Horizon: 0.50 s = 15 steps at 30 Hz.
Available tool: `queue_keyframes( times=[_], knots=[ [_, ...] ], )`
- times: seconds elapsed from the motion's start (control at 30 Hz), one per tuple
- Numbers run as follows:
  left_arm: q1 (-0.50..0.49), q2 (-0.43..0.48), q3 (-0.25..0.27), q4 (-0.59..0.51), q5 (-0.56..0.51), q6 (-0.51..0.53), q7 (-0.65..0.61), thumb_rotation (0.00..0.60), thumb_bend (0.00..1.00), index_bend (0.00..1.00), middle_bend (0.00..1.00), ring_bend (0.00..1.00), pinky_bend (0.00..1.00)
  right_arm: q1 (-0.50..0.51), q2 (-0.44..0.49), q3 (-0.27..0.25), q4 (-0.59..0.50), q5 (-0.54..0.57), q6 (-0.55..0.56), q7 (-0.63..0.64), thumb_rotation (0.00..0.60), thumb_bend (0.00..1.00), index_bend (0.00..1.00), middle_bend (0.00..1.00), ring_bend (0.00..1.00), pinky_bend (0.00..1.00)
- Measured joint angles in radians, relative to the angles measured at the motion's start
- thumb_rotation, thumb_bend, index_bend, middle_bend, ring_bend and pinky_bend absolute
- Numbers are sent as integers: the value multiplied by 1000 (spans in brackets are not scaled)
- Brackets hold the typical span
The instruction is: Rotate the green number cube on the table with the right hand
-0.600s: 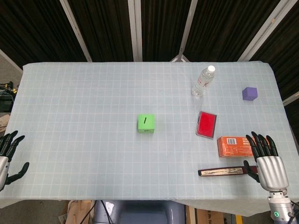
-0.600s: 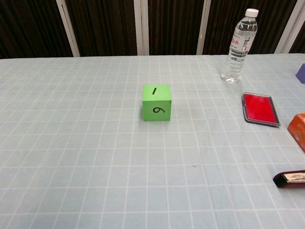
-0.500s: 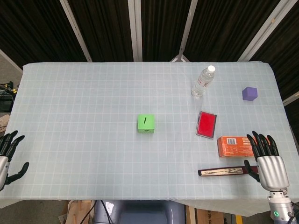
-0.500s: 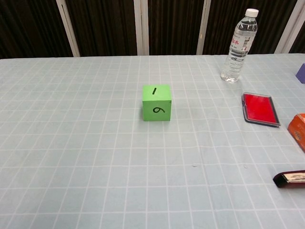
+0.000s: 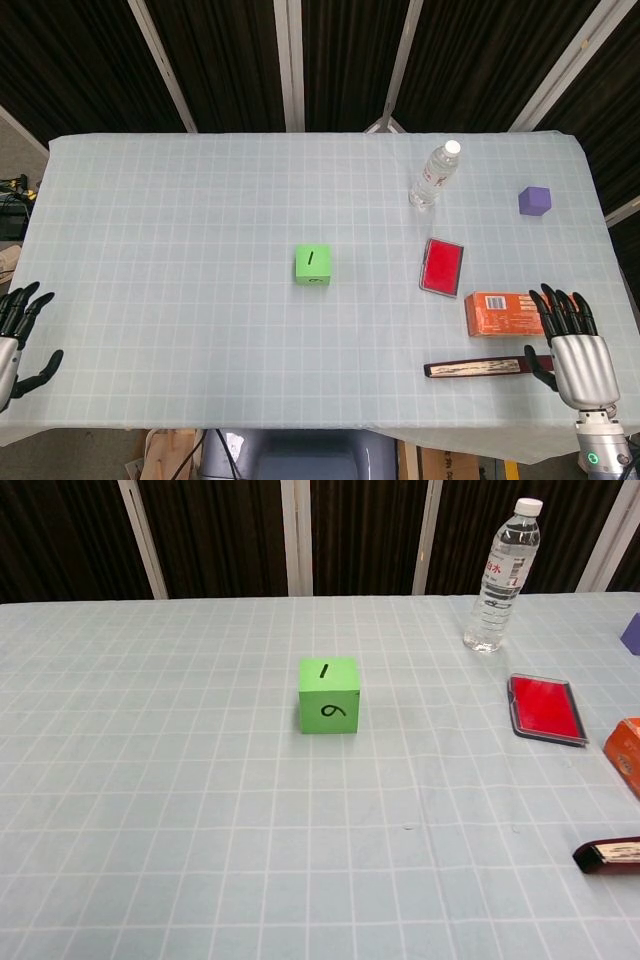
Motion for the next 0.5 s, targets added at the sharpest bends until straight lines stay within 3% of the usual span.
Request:
queue_keyframes(
  times=[0.13, 0.3, 0.5],
  knots=[
    [4, 0, 6, -4, 23, 14, 4, 600, 431, 129, 0, 0, 41, 9, -1, 7, 9, 1, -30, 7, 600, 417, 44, 185, 193, 35],
    [7, -2, 8, -3, 23, 16, 9, 600, 432, 129, 0, 0, 41, 39, -3, 33, 13, 6, -66, 16, 600, 417, 47, 324, 337, 229],
    [4, 2, -3, -3, 2, 10, -2, 600, 432, 128, 0, 0, 41, 139, 25, 93, -33, 51, -211, -40, 600, 418, 79, 648, 655, 532]
  ],
)
